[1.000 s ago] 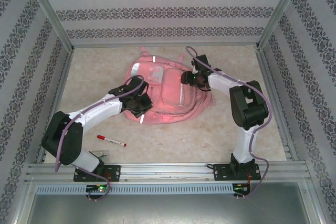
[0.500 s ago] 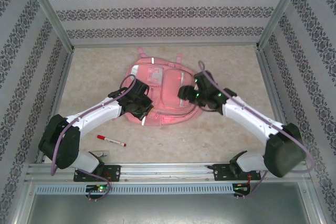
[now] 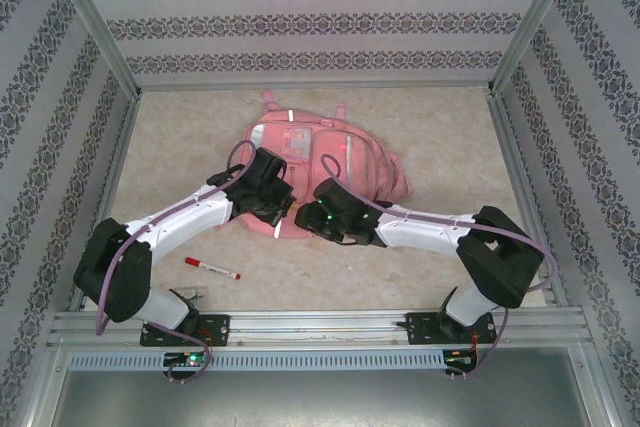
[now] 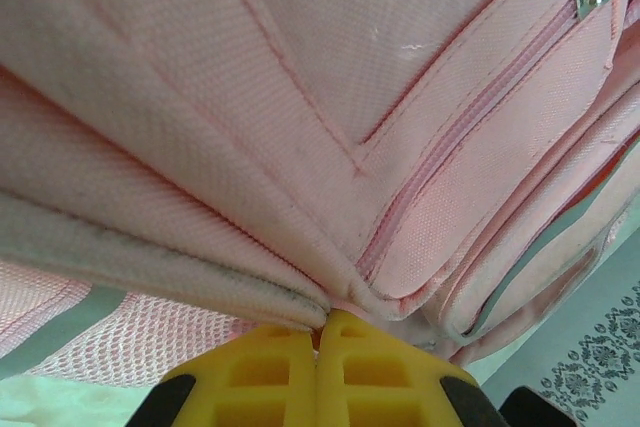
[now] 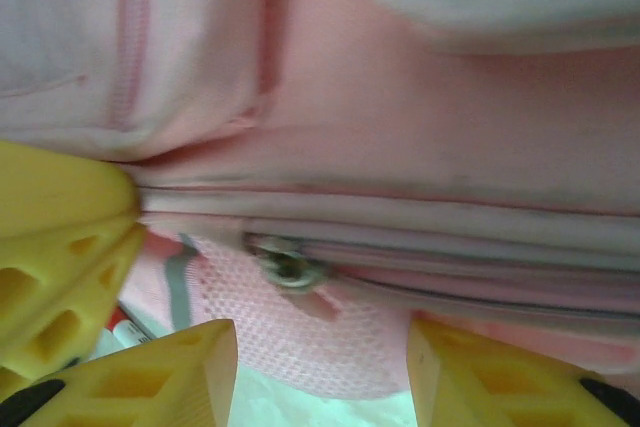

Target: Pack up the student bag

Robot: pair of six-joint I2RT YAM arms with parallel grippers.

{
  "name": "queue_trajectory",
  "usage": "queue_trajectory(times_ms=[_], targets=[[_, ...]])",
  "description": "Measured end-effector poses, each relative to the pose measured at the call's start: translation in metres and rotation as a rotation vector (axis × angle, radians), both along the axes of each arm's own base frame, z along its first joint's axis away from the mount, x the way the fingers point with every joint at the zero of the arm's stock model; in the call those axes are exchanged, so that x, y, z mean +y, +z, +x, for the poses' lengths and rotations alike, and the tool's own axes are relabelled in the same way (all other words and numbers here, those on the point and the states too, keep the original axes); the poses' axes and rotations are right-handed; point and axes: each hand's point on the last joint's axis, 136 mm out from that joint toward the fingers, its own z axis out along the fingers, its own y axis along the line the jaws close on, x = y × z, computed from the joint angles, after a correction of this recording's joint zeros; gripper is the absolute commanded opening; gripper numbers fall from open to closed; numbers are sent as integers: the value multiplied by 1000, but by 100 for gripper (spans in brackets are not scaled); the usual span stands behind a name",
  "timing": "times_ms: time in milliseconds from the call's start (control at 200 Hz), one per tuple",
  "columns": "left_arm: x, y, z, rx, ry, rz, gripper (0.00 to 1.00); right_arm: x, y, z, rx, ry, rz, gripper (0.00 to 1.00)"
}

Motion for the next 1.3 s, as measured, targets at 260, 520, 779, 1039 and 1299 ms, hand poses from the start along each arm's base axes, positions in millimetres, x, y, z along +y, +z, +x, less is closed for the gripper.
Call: queue_trajectory(times_ms=[260, 520, 779, 1039, 1299], targets=[[-1, -2, 0, 4, 20, -14, 0, 5, 0, 7, -72, -49, -113, 37], [-2, -3, 2, -9, 33, -26, 0, -8, -8, 26, -140, -88, -286, 32], [-2, -3, 2, -14, 38, -34, 0, -13, -12, 27, -148, -88, -323, 21], [-2, -3, 3, -23, 43, -39, 0, -14, -12, 27, -149, -89, -328, 9], [0, -2, 3, -31, 48, -41, 0, -18, -6, 28, -140, -76, -280, 0]])
